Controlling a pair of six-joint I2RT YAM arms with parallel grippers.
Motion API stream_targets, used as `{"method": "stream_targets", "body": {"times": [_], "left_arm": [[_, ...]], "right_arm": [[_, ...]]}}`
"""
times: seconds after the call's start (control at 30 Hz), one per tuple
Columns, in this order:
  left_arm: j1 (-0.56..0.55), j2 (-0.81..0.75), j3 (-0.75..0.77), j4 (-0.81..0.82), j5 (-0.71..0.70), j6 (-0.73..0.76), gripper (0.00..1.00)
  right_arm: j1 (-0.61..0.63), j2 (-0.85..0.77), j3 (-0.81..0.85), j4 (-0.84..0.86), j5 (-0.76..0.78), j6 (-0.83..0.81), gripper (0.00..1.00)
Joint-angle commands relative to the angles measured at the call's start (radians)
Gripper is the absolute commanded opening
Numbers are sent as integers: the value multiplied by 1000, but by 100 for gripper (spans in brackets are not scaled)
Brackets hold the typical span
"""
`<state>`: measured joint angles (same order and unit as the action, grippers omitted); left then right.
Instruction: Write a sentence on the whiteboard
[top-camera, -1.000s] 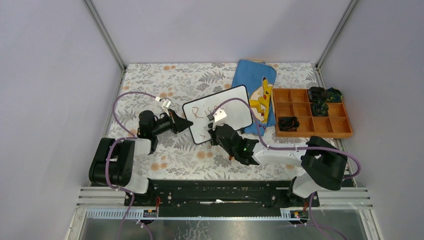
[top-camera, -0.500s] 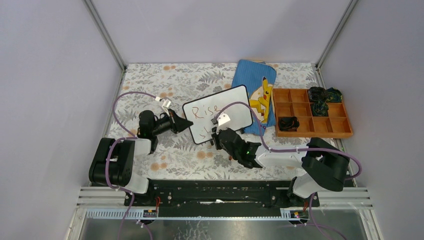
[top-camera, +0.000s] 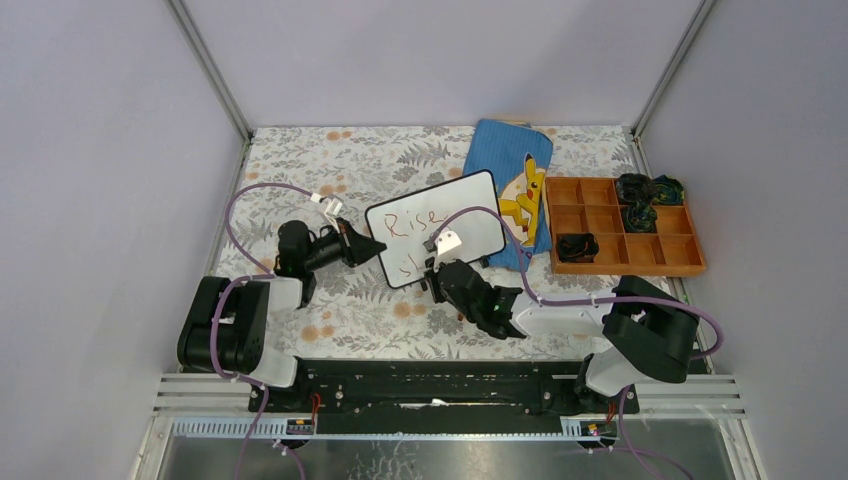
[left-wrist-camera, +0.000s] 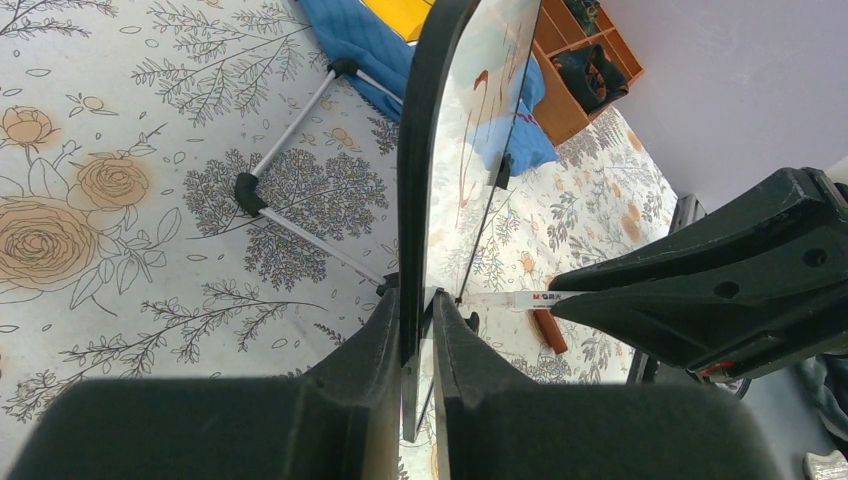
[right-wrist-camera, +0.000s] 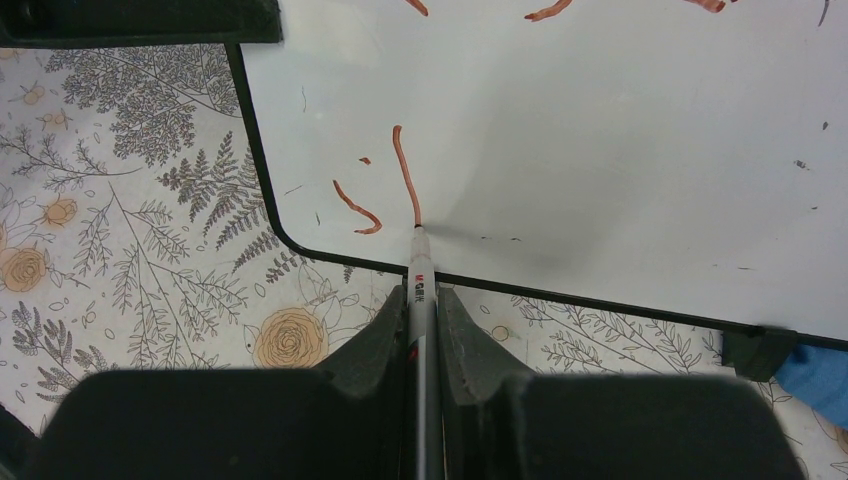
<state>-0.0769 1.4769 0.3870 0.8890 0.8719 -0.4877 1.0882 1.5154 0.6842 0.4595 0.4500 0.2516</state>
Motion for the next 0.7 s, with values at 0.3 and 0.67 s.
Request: {"method": "stream_targets", "body": {"times": [0.3,0.67], "left_arm": [[-24,13,0,-111,-37,54,0],[-30,9,3,-122,-40,61,0]], "right_arm": [[1,-9,69,-13,51,-27,0],[-16,12,119,-20,50,-48,0]]}}
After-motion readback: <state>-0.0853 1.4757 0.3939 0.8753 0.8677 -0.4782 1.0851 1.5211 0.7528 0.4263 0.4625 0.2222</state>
